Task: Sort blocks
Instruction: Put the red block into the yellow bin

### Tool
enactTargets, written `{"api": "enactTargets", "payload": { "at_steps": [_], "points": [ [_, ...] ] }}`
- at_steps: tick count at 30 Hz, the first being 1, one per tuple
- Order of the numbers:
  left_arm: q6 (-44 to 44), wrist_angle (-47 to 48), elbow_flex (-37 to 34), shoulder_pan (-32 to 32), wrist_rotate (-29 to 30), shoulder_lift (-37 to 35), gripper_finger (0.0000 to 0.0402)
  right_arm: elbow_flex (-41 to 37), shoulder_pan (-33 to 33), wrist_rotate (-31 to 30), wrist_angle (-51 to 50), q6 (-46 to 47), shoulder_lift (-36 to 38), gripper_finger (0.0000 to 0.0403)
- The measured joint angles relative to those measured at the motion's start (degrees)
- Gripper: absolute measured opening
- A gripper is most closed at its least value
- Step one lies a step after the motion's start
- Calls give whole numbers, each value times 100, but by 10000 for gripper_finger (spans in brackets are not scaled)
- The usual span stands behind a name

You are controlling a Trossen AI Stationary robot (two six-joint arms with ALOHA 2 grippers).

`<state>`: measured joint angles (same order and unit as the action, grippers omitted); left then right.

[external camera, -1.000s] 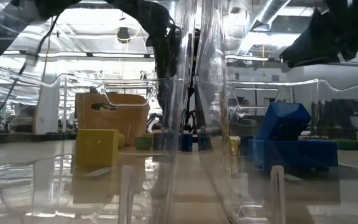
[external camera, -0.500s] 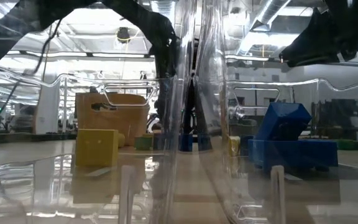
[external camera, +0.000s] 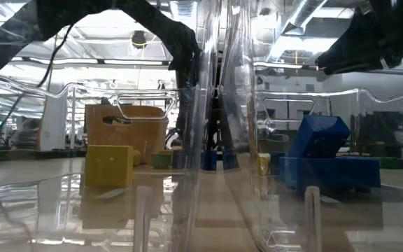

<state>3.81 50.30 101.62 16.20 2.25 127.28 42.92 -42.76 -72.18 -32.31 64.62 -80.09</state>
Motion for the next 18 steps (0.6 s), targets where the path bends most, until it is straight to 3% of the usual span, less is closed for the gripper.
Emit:
{"api": "enactTargets", "payload": {
  "at_steps": [7, 18],
  "points": [
    [151, -26, 0, -72, -16, 0, 130, 0, 4, 0, 9, -11, 0, 285],
    [383, 207, 350, -148, -270, -435, 125, 0, 2, 2, 13, -13, 0, 285]
  ]
}}
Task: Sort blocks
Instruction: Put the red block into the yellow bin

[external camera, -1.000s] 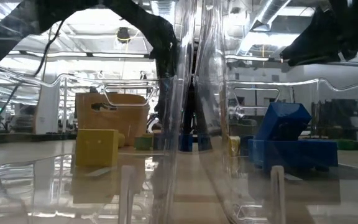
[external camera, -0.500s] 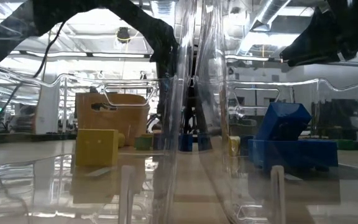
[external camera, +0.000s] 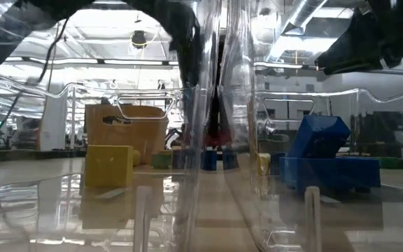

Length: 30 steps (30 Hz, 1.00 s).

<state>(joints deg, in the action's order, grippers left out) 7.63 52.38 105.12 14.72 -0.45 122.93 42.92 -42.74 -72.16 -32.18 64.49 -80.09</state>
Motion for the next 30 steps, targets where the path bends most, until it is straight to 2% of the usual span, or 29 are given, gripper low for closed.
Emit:
{"api": "enactTargets", "payload": {
  "at_steps": [6, 12, 17, 22, 30],
  "points": [
    [225, 714, 533, -31, 205, -624, 125, 0, 2, 5, 4, 23, 0, 285],
    [311, 1326, 557, 171, 706, -1408, 131, 0, 2, 13, 11, 41, 0, 285],
    [314, 1442, 513, 587, 974, -1917, 132, 0, 2, 18, 37, 44, 0, 285],
    [332, 1529, -205, 1326, 1070, -2134, 133, 0, -79, 28, 113, 49, -1, 285],
    [649, 501, -1896, 2384, 839, -2534, 134, 0, -151, 26, 160, 63, -2, 285]
  ]
}}
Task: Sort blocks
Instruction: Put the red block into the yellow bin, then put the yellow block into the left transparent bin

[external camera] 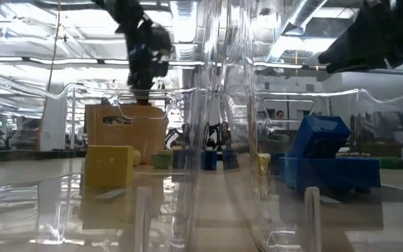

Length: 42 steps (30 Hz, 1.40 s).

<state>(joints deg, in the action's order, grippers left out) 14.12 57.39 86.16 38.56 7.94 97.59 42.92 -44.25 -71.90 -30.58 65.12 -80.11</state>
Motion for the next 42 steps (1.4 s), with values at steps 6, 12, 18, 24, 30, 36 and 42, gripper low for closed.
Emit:
{"api": "enactTargets", "payload": {
  "at_steps": [6, 12, 18, 24, 30, 36, 42],
  "points": [
    [17, -446, -764, 532, -569, 6, 134, 0, 2, -2, 1, 0, -1, 285],
    [15, -553, -1268, 551, -629, 4, 135, 0, 15, -3, 13, -3, -1, 285],
    [-63, -599, -1380, 424, -618, 4, 156, 0, 13, -4, 17, -5, -1, 285],
    [-93, -581, -1352, 372, -569, 1, 199, 0, 13, -4, 29, -7, -1, 285],
    [32, -70, -457, 326, -250, -136, 212, 0, 13, -7, 39, -13, -1, 285],
    [304, -72, 416, -397, 439, -245, 213, 0, 13, -9, 41, -15, -1, 285],
    [430, -400, 528, -1343, -104, -19, 213, 0, 53, -9, 45, -17, -1, 285]
  ]
}}
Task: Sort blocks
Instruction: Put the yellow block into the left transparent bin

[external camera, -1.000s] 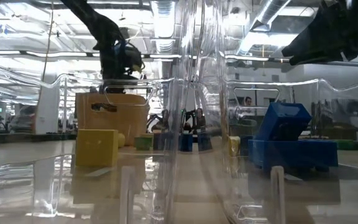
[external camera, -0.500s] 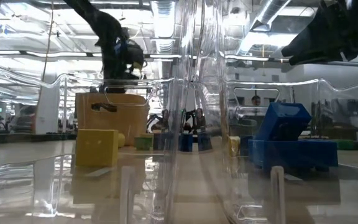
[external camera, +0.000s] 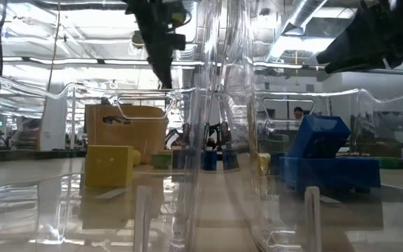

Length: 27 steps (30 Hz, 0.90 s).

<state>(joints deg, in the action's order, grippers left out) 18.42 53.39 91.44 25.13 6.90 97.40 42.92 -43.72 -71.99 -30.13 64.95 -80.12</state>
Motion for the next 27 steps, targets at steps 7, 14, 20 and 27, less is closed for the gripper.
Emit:
{"api": "enactTargets", "payload": {
  "at_steps": [7, 14, 20, 27],
  "points": [
    [-283, 272, 7, -649, -396, 736, 213, 2, -1, 0, 58, -44, -2, 285],
    [-651, 282, 311, -780, -198, 1561, 217, 2, -1, 2, 84, -50, -2, 285],
    [-451, 570, 856, -781, -145, 1991, 229, 2, -1, 2, 83, -76, -2, 285],
    [-327, 910, 1195, -730, -148, 2596, 230, 2, -1, 4, 103, -92, -2, 285]
  ]
}}
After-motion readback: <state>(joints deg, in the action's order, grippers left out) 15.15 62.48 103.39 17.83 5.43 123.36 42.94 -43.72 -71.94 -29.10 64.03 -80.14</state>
